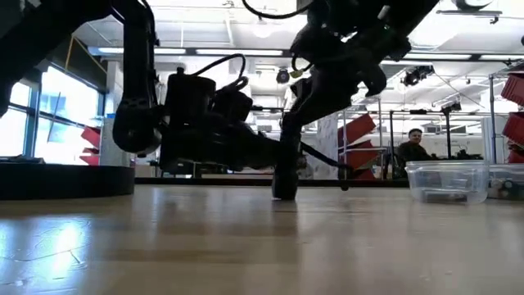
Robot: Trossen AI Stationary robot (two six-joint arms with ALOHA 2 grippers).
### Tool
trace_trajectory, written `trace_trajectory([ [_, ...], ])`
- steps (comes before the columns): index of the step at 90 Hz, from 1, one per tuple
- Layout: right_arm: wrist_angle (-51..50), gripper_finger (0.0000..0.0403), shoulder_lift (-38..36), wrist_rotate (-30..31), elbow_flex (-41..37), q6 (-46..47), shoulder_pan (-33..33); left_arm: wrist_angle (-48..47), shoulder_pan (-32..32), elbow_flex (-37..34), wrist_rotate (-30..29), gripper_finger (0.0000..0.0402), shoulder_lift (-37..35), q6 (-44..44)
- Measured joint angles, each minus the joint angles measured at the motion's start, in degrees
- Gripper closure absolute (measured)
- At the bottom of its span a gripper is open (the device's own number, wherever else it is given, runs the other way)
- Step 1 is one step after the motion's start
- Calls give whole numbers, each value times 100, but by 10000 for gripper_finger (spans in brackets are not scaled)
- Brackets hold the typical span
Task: Insert battery
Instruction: Open the black flashlight lid
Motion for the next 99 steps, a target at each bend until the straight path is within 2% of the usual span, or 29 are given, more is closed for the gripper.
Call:
trace_trajectory([
  [15,249,323,61,-414,-2,-553,2,-11,12,135,579,304,-2,-6],
  [47,1192,323,374,-1804,-8,-1156,40,-102,-77,571,2172,304,11,-515],
  [61,1454,323,374,-1877,0,-1468,200,-114,-77,793,2831,304,9,-848],
  [72,1596,323,374,-1939,0,-1604,317,-249,-106,959,3073,304,7,-864],
  [86,1602,320,374,-1714,0,-1431,377,-345,-104,1005,3123,304,3,-856],
  [99,1613,298,374,-1534,2,-889,411,-359,-75,983,3120,304,3,-938],
])
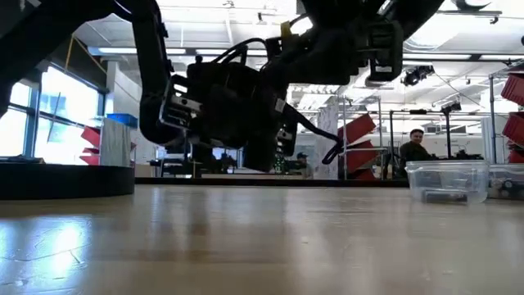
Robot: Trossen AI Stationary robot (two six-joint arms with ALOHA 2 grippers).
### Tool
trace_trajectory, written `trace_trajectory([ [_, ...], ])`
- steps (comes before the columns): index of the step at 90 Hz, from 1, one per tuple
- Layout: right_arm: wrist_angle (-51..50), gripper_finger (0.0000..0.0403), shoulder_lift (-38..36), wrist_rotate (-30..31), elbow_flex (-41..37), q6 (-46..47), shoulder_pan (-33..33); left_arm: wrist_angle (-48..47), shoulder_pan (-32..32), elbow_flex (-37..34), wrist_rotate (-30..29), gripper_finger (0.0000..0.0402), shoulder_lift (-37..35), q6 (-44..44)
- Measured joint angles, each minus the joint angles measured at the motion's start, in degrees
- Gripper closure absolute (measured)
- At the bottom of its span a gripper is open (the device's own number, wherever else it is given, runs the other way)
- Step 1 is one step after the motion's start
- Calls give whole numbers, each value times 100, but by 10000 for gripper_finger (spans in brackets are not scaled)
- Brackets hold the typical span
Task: Insert battery
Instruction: Open the black flashlight lid
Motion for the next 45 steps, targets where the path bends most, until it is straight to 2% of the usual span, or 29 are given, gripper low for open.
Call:
trace_trajectory([
  [9,-41,276,-34,445,9,472,-3,54,106,-120,-46,304,0,-77],
  [18,-399,251,-199,1368,20,608,82,222,267,-314,-381,304,7,-127],
  [25,-654,230,-384,2062,27,656,175,417,348,-455,-995,304,13,-116],
  [32,-824,213,-583,2441,31,841,237,472,383,-540,-1601,304,13,78],
  [45,-1013,199,-912,3476,31,2016,281,379,241,-618,-3201,304,13,678],
])
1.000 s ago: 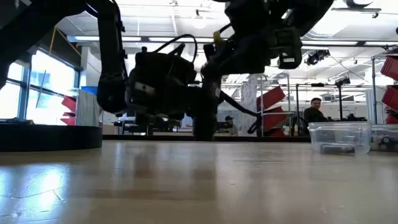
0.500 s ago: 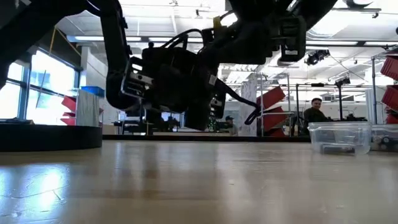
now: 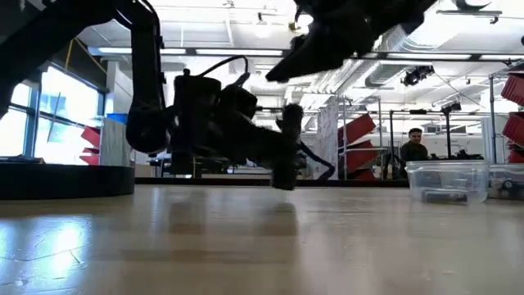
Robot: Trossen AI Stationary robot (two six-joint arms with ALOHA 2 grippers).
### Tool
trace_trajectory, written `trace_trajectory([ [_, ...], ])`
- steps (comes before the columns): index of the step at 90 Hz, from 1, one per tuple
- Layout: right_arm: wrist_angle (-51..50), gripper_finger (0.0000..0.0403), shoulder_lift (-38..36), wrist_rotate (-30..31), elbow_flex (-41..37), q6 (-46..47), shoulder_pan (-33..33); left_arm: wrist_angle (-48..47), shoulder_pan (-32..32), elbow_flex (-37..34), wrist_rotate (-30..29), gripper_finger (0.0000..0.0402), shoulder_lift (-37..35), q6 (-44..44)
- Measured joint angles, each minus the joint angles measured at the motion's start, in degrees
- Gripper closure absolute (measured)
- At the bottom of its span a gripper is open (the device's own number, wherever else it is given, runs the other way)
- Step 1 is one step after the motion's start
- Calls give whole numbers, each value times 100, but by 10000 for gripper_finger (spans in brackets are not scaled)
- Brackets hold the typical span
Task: Insert battery
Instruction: Open the black flashlight lid
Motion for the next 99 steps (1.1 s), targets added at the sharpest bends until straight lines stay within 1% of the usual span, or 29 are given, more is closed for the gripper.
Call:
trace_trajectory([
  [7,-249,201,-81,369,0,662,-11,-34,-175,-24,-917,304,0,313],
  [19,-599,212,-87,827,-4,1745,34,-31,-509,-15,-2923,304,-4,793],
  [24,-700,217,-87,1305,-7,2173,117,-14,-625,-7,-3655,303,-4,930],
  [28,-764,221,-87,1828,-10,2484,204,-1,-700,29,-4148,302,-4,960],
  [36,-668,224,-87,2867,-66,2966,403,13,-768,109,-4828,301,-9,944],
  [42,-474,224,-87,3343,-213,3365,504,-1,-794,170,-5168,301,-11,859],
  [54,-108,224,-80,3829,-582,4249,507,-86,-783,259,-5741,300,-11,559],
  [63,231,224,-79,4014,-836,4652,408,-178,-766,282,-5854,300,-11,397],
  [74,633,224,-76,3963,-1046,4604,236,-171,-765,282,-5990,300,-11,266],
  [87,1032,224,-52,3933,-1215,4166,189,22,-755,288,-6025,300,131,228],
  [99,1621,224,249,3920,-1228,3816,196,128,-734,425,-6076,300,392,111],
])
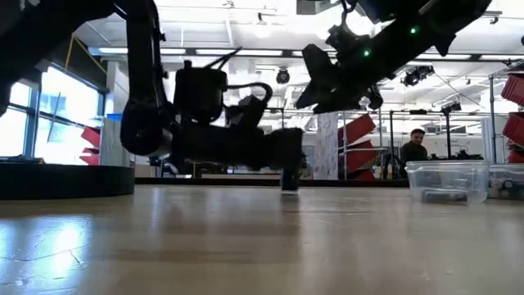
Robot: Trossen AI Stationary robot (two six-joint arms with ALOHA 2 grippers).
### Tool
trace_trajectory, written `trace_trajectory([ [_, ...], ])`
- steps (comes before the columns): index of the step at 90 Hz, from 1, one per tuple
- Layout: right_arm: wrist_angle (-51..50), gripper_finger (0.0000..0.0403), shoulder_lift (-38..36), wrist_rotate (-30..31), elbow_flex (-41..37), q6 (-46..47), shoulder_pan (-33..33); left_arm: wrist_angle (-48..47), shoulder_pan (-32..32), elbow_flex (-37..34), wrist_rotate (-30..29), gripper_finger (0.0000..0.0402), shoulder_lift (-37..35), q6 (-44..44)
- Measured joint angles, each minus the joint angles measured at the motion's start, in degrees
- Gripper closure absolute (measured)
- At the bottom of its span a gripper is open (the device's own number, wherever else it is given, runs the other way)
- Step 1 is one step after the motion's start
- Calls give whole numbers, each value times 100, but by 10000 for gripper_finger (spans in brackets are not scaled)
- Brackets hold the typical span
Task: Insert battery
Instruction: Open the black flashlight lid
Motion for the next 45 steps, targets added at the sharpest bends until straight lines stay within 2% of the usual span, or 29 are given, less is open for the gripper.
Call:
trace_trajectory([
  [10,282,224,323,49,-4,-193,0,25,1,25,0,300,34,33],
  [25,398,224,575,432,-7,-206,0,26,-1,25,-9,300,37,94],
  [45,900,224,955,531,-7,-246,-76,17,-1,25,-9,300,37,101],
])
